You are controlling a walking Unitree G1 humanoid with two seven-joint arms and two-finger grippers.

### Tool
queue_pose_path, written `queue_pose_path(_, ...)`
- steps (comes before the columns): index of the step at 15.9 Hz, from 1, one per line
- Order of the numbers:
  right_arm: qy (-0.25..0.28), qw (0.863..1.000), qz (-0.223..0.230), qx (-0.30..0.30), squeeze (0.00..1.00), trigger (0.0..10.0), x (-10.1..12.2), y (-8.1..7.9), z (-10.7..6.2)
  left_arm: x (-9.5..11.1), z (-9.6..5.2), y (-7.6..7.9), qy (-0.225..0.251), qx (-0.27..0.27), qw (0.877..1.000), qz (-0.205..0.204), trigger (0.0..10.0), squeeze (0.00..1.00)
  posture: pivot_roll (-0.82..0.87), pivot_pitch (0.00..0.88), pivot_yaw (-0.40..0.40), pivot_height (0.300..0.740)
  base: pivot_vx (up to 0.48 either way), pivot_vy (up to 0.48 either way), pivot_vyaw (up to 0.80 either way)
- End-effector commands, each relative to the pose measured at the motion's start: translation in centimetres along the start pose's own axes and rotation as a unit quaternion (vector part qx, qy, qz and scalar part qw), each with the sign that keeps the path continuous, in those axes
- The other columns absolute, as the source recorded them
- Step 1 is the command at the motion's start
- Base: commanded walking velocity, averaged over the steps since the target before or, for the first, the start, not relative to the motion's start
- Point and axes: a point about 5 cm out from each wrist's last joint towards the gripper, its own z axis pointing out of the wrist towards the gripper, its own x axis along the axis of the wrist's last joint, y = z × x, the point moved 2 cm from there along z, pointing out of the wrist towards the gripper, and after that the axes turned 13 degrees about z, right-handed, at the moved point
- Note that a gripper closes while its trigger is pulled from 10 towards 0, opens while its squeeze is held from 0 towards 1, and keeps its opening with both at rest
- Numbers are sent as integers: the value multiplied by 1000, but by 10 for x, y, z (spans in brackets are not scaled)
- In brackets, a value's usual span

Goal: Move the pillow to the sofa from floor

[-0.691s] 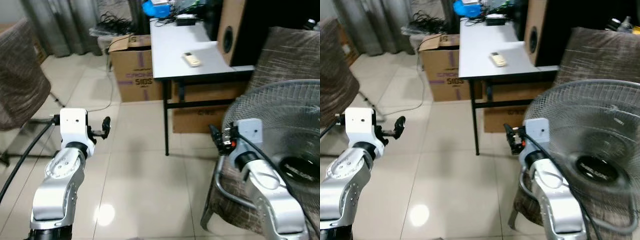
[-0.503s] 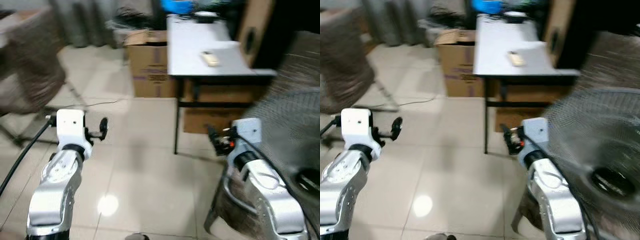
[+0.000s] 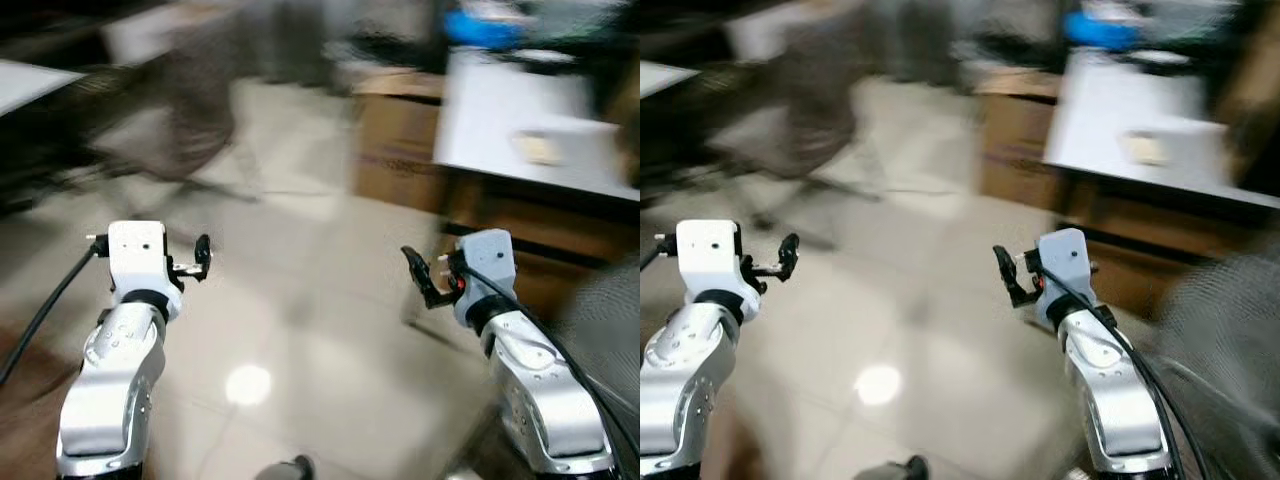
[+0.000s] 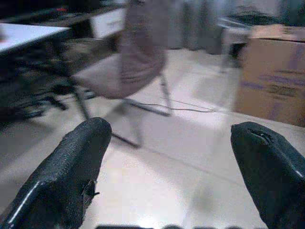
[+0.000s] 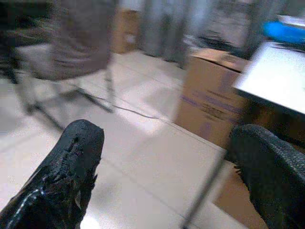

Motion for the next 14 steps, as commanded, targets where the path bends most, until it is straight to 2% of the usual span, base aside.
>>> queue_pose_path(1,5,1000,11,0,1000,10000,3,-2,-1,4,1,0,4,2,1000,1,10000,0,-73,0,44,740,0,0,800)
queue_pose_path(4,-7,997,42,-60,1000,10000,-4,11,-2,6,1,1,8,10,1000,10,10000,0,-76,0,46,740,0,0,800)
queue_pose_path(7,-9,997,41,-70,1000,10000,-6,13,-4,9,2,5,24,0,999,40,10000,0,-86,0,60,740,0,0,800)
queue_pose_path(9,-12,993,33,-109,1000,10000,-6,17,-5,13,3,9,33,-15,999,38,10000,0,-93,0,73,740,0,-217,0)
queue_pose_path(11,7,986,-25,-163,1000,10000,-1,24,-6,13,4,10,34,-20,998,38,10000,0,-97,0,76,740,0,-454,0)
queue_pose_path(13,-7,986,-17,-164,973,10000,-4,26,-5,12,3,12,34,-22,998,38,10000,0,-97,0,76,740,0,-458,0)
queue_pose_path(14,-4,990,-3,-143,404,10000,-3,23,-5,11,3,12,32,-22,998,38,10000,0,-99,0,73,740,0,-446,0)
